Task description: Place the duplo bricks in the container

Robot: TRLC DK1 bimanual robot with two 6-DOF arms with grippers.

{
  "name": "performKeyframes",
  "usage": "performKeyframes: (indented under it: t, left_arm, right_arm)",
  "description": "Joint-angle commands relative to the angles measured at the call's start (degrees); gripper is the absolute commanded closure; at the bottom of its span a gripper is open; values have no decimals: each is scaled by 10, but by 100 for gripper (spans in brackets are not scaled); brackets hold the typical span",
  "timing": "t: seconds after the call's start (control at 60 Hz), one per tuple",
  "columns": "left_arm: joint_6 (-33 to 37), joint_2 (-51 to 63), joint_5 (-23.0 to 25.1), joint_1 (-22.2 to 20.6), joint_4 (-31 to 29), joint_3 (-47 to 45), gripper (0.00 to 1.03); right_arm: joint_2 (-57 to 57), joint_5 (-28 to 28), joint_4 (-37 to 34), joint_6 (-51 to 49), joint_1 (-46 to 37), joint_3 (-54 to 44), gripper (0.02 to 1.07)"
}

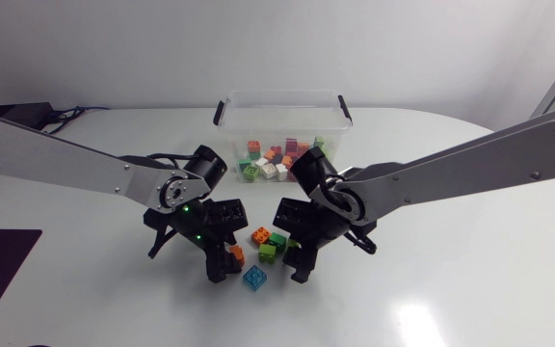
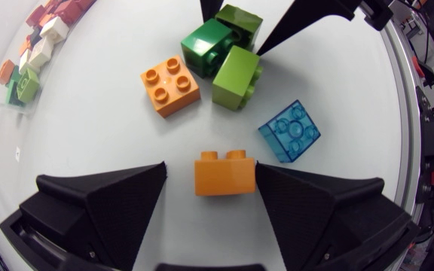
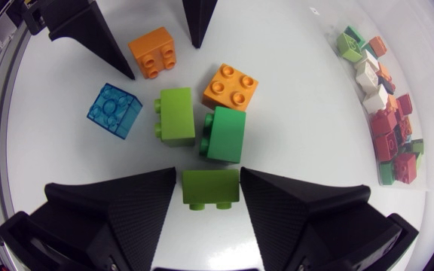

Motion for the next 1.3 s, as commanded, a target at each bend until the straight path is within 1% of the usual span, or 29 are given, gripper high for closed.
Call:
performKeyframes:
  t: [0.0,0.033,0.05,0.083,0.133,0.183,0.233,0.3,0.45,0.55,0.617,0.75,0.833,0.883,0.967,1.1,1.15,1.283]
  left_arm:
    - [-1,18,-5,-2,-6,16,35]
    - [-3,18,-5,-1,-6,18,45]
    - [-4,18,-5,-1,-6,19,51]
    - [-5,19,-5,-1,-6,20,58]
    - [-8,22,-6,-2,-6,20,60]
    - [-12,23,-8,-4,-7,20,63]
    - [-20,23,-9,-3,-11,26,70]
    - [-19,19,-9,-2,-20,27,71]
    - [-19,-1,-8,1,-22,27,71]
    - [-28,-51,-7,5,-31,35,71]
    - [-34,-83,0,7,-44,48,71]
    - [-60,-119,23,16,-72,105,70]
    - [-79,-121,30,24,-73,142,69]
    - [-99,-118,39,35,-69,173,69]
    - [-113,-107,43,40,-66,204,69]
    - [-159,-80,46,49,-30,255,68]
    - [-165,-68,46,50,-22,268,68]
    - [-193,-40,46,70,22,300,68]
  right_arm:
    - [23,-4,2,-15,-5,16,74]
    - [24,-5,-1,-14,-5,19,75]
    - [24,-6,-2,-13,-6,19,79]
    - [26,-11,-3,-11,-7,23,82]
    - [27,-16,-23,-9,-10,33,89]
    - [25,-25,-42,-9,-14,40,91]
    - [17,-25,-52,-9,-16,40,91]
    - [-1,-25,-67,-10,-16,34,91]
    - [-63,-23,-98,-10,-25,26,91]
    - [-110,-23,-118,-11,-48,35,91]
    - [-133,-23,-136,-9,-63,54,91]
    - [-150,-24,-140,10,-96,98,90]
    - [-149,-24,-130,32,-111,122,90]
    - [-141,-24,-114,50,-122,143,90]
    - [-129,-25,-89,74,-134,165,90]
    - [-94,-25,-51,120,-147,217,90]
    - [-83,-25,-35,133,-150,233,90]
    - [-47,-25,-10,158,-167,276,89]
